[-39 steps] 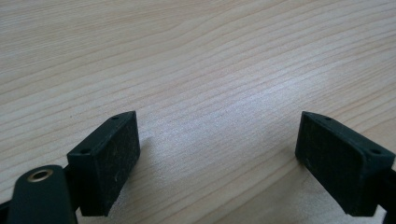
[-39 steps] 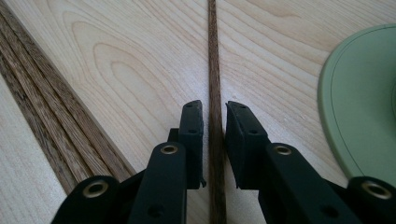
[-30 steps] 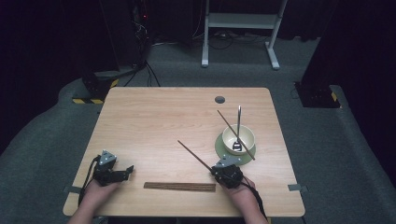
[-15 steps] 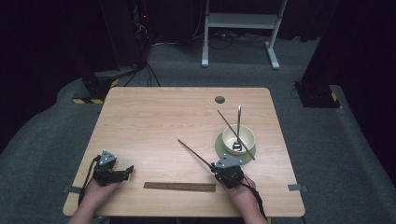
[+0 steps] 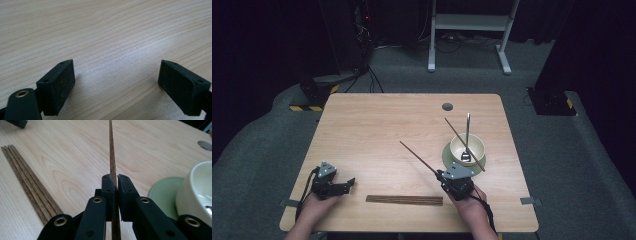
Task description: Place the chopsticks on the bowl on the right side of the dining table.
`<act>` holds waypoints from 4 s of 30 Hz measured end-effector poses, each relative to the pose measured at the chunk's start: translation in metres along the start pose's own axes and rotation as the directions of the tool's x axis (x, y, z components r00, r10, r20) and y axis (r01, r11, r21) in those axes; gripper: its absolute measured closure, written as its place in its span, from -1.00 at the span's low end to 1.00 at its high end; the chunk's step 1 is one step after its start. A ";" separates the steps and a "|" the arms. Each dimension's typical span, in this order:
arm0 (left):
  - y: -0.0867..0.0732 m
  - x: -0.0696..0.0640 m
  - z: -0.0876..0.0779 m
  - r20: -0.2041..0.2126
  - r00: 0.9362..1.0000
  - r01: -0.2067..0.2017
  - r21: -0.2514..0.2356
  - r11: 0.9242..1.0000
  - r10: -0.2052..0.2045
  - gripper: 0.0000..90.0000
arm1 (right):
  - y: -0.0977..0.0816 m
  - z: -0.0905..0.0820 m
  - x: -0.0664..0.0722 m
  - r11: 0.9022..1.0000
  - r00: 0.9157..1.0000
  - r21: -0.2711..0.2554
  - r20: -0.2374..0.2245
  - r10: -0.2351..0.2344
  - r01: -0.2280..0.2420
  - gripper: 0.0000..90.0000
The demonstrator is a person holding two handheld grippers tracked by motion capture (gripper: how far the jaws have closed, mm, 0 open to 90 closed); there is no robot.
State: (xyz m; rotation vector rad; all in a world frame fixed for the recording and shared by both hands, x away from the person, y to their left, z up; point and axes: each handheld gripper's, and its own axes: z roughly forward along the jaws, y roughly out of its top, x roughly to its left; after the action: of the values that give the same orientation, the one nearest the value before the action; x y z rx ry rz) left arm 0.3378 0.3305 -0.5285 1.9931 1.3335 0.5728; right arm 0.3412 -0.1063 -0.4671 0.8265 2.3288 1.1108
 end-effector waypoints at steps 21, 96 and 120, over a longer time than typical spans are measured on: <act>0.000 0.000 0.000 0.000 1.000 0.002 0.001 1.000 -0.002 -0.69 | -0.007 -0.035 -0.061 0.988 0.980 -0.058 0.133 0.149 -0.142 0.87; -0.001 -0.001 -0.001 0.003 1.000 -0.001 -0.001 1.000 0.001 -0.68 | -0.014 -0.022 -0.083 0.978 0.946 -0.015 0.248 0.207 -0.210 0.50; -0.001 0.000 -0.001 0.011 1.000 -0.005 -0.001 1.000 0.005 -0.68 | -0.042 -0.050 -0.075 0.953 0.920 -0.036 0.251 0.301 -0.302 0.24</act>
State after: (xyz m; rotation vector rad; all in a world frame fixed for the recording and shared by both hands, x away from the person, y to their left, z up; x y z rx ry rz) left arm 0.3370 0.3307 -0.5286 1.9965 1.3221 0.5636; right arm 0.3523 -0.2042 -0.4622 1.2838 2.0364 1.0476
